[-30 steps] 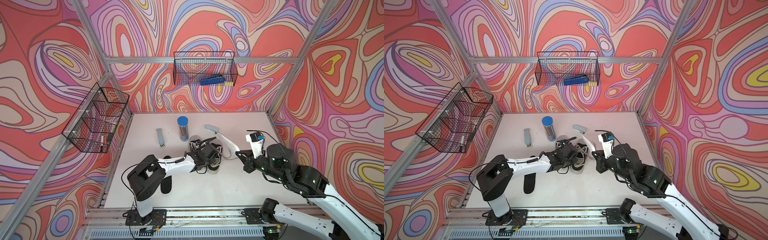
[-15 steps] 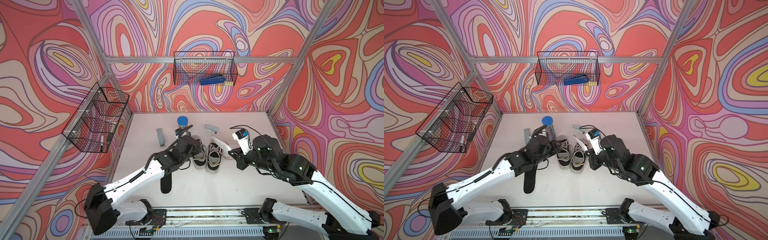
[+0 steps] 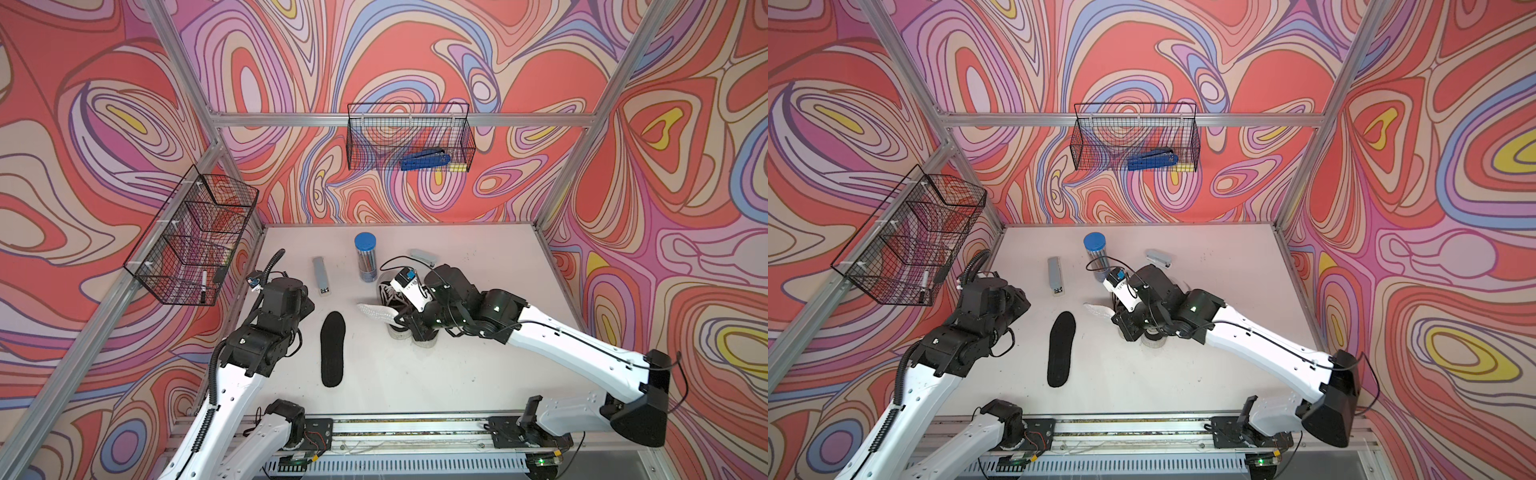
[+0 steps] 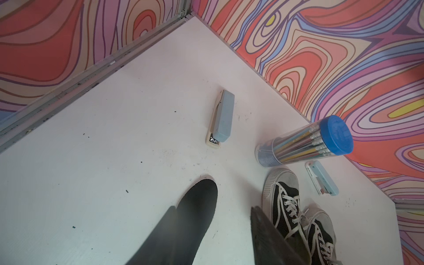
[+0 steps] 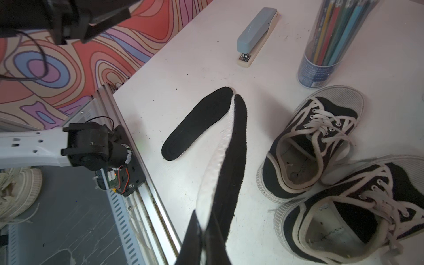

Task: Remove the insole from the shoe
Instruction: Place the insole at the center of the board.

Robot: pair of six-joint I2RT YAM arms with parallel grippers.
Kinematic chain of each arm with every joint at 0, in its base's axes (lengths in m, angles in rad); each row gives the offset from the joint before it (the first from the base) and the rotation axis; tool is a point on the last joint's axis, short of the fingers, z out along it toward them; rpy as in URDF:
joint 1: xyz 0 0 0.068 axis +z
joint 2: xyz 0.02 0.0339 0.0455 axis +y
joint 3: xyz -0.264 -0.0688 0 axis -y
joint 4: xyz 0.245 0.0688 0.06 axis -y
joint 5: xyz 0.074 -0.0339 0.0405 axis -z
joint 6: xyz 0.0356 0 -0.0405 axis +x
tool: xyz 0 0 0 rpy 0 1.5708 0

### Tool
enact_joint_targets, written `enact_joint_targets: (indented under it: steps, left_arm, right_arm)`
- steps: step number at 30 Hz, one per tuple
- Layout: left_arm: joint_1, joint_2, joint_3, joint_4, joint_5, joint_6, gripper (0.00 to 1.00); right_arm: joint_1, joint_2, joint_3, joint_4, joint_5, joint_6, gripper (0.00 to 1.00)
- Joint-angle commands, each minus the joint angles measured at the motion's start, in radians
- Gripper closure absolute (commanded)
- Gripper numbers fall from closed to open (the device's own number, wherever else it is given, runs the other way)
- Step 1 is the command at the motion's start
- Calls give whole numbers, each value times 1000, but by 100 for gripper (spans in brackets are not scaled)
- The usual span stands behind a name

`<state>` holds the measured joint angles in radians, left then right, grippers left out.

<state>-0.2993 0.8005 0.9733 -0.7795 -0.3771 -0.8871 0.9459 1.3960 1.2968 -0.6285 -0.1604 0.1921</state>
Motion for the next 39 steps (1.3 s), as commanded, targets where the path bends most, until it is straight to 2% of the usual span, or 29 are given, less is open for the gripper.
enact_joint_targets:
  steps: [1, 4, 7, 13, 17, 23, 28, 31, 34, 36, 39]
  left_arm:
    - [9, -17, -4, -82, -43, -24, 47]
    - [7, -28, -54, -67, -5, -83, 47]
    - [8, -44, -84, -76, 9, -121, 47]
    - [7, -70, -138, -84, 32, -157, 47]
    - [9, -75, -151, -84, 32, -165, 47]
    - [7, -72, -148, -85, 19, -150, 47]
    - [8, -59, -158, -63, 20, -145, 47]
    - [9, -49, -159, -48, 30, -145, 47]
    - [8, -44, -156, -39, 33, -134, 47]
    - [7, -41, -157, -31, 35, -122, 47]
    - [7, -32, -165, -13, 46, -107, 47]
  right_arm:
    - [28, 99, 21, 120, 155, -17, 100]
    - [88, 229, 54, 143, 274, -61, 100]
    - [148, 325, 47, 150, 323, -88, 100]
    - [266, 438, 6, 170, 335, -51, 100]
    - [305, 521, 18, 172, 309, 3, 99]
    - [329, 560, -13, 228, 256, 36, 78]
    - [328, 496, -73, 263, 236, 54, 56]
    - [328, 411, -90, 252, 219, 87, 52]
    - [306, 249, -103, 208, 309, 165, 50]
    - [240, 156, -106, 113, 406, 275, 50]
    - [75, 37, -155, -59, 490, 471, 50]
